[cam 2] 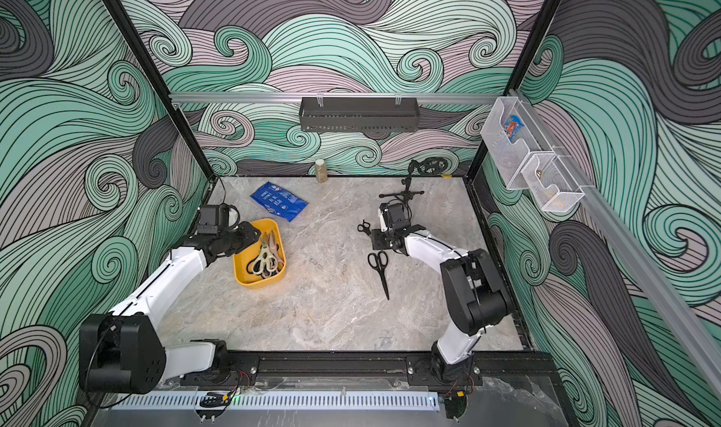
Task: Put the scissors into the storage box
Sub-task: Move the scissors to the center of the board.
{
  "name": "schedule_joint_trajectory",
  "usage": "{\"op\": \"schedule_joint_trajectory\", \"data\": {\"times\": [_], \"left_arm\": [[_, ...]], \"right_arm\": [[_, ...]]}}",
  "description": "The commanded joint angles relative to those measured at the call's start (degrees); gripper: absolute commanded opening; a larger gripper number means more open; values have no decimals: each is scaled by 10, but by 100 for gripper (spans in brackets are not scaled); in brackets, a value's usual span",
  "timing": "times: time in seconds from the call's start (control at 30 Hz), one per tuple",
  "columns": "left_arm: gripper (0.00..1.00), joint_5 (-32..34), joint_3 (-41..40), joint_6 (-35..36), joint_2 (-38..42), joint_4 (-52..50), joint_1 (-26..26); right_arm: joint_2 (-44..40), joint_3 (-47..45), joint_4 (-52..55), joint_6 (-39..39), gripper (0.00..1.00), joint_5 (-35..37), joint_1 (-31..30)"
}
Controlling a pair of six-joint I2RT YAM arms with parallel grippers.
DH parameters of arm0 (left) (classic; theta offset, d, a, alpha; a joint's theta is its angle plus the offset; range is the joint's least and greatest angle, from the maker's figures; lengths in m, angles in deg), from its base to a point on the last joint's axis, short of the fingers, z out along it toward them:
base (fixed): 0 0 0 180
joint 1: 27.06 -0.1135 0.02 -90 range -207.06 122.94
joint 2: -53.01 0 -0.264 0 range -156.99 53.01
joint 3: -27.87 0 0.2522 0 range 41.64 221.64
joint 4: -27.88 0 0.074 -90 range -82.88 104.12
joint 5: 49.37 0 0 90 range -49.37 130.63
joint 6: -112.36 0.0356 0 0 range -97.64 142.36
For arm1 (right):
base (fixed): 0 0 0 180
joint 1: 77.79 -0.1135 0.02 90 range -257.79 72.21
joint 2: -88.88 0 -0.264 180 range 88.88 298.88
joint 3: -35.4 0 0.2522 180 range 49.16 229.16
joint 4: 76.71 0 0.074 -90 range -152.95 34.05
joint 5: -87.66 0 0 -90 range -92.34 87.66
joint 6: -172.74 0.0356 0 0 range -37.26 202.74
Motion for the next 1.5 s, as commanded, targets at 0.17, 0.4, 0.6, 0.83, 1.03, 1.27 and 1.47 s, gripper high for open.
{"op": "schedule_joint_trajectory", "data": {"times": [0.17,0.4,0.6,0.83,1.03,1.27,1.47], "left_arm": [[43,31,40,56,-20,38,-11],[43,-10,12,53,-19,86,-11],[42,-20,9,56,-27,88,-12],[42,-34,19,53,-41,88,-12],[42,-42,25,51,-42,85,-13],[42,-49,30,48,-39,80,-12],[42,-78,26,41,-32,85,-12]], "right_arm": [[89,104,57,-37,50,7,4],[182,226,117,-85,38,18,4],[241,302,155,-109,36,25,4],[270,335,163,-115,36,20,4],[287,346,163,-103,37,-7,2],[306,358,163,-91,36,-15,-14],[303,351,163,-82,36,-30,-37]]}}
